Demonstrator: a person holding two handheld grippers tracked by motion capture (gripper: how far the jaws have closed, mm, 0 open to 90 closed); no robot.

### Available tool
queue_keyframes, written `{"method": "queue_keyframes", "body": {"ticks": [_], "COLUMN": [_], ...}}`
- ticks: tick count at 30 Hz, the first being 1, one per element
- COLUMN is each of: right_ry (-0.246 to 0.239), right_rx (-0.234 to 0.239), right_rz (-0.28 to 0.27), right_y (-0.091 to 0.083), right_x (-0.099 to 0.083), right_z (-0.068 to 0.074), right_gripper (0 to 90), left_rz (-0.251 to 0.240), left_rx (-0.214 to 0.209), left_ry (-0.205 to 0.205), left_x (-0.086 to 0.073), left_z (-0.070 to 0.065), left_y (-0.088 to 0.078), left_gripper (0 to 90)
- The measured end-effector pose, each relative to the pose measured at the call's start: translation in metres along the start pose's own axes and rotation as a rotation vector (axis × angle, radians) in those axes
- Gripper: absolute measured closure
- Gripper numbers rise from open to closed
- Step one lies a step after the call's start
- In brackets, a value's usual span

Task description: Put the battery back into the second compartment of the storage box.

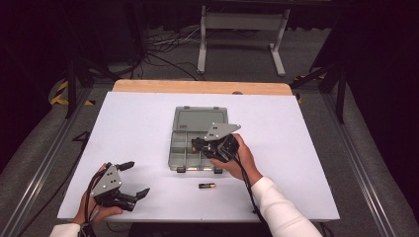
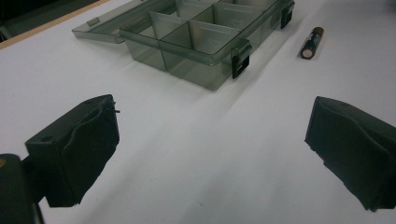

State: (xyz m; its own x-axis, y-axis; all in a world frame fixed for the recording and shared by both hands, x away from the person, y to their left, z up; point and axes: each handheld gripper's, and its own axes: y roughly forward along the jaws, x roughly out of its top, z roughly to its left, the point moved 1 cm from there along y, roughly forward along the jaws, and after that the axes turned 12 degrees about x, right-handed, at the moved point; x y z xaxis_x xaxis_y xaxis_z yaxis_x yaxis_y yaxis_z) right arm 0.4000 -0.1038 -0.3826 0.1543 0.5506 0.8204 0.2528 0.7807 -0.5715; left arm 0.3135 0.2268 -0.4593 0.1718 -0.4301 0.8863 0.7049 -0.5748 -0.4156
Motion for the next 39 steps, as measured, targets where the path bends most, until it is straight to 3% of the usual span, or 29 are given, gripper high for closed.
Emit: {"method": "queue_keyframes", "body": {"ticks": [5,14,22,30,39], "right_ry": [-0.033,-0.05,-0.067,-0.083,-0.067], "right_rx": [0.001,0.037,0.059,0.044,0.092], "right_rz": [0.0,-0.011,0.011,0.063,0.132], "right_y": [-0.007,-0.017,-0.023,-0.024,-0.02], "right_x": [-0.006,-0.022,-0.035,-0.048,-0.066], "right_z": [0.01,0.024,0.04,0.052,0.064], "right_gripper": [78.4,71.0,53.4,34.0,16.4], "left_rz": [0.003,0.008,0.008,0.007,0.013], "left_rx": [0.002,-0.002,-0.006,-0.009,-0.013], "left_ry": [0.0,0.002,0.008,0.003,0.007], "left_x": [0.0,0.0,0.0,0.0,0.0], "left_z": [0.0,-0.001,-0.002,-0.001,-0.002], "left_y": [0.001,0.001,0.001,0.001,0.001], "left_gripper": [3.0,2.9,2.9,2.6,2.0]}}
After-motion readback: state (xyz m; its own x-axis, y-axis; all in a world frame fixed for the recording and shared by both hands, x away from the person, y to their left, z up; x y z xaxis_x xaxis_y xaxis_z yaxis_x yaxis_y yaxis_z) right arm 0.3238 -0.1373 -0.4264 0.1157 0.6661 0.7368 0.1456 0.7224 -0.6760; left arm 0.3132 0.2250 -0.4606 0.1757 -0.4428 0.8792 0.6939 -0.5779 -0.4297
